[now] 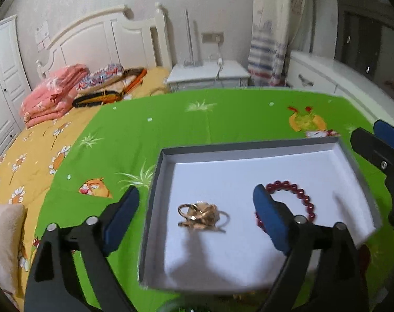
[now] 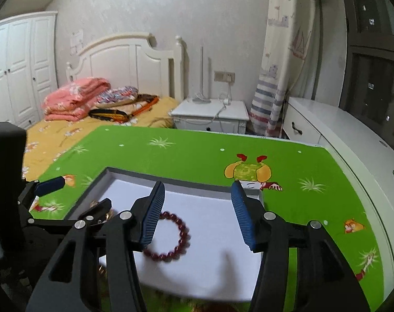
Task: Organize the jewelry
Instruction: 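Grasp the red rose brooch with the right gripper and lift it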
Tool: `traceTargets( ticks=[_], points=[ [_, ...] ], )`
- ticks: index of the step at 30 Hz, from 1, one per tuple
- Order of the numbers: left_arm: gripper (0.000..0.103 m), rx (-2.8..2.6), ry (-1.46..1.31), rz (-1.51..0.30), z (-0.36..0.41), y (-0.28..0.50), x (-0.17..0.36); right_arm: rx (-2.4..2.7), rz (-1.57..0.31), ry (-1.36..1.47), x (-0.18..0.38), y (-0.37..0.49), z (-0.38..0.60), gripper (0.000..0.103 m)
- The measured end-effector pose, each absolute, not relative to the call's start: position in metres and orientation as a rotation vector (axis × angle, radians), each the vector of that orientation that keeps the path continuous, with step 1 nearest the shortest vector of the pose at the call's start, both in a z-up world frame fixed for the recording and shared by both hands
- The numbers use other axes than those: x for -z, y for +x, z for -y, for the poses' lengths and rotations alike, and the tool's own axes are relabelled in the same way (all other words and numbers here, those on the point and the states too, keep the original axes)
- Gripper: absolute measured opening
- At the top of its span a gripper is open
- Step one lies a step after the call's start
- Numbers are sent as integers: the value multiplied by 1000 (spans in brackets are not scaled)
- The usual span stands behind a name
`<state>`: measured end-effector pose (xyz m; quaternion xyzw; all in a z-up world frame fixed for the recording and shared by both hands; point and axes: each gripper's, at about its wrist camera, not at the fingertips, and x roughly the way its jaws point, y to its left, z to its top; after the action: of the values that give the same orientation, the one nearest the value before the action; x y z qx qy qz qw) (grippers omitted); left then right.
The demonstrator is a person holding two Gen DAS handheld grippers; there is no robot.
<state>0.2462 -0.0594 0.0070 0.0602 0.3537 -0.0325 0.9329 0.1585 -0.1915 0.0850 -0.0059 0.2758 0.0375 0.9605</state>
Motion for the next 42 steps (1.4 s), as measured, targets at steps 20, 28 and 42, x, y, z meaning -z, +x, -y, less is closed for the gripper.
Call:
traceTargets(
  ticks=[20,28,42],
  points=[
    [98,47,66,-520,-6,112,20,-51,-606,5,-7,50,229,56],
    [98,87,42,-528,-11,115,23,-60,-685,-16,0,57,218,51],
    [98,127,39,-521,-7,116,22,-66,-768,-28,6,77,212,38]
  ],
)
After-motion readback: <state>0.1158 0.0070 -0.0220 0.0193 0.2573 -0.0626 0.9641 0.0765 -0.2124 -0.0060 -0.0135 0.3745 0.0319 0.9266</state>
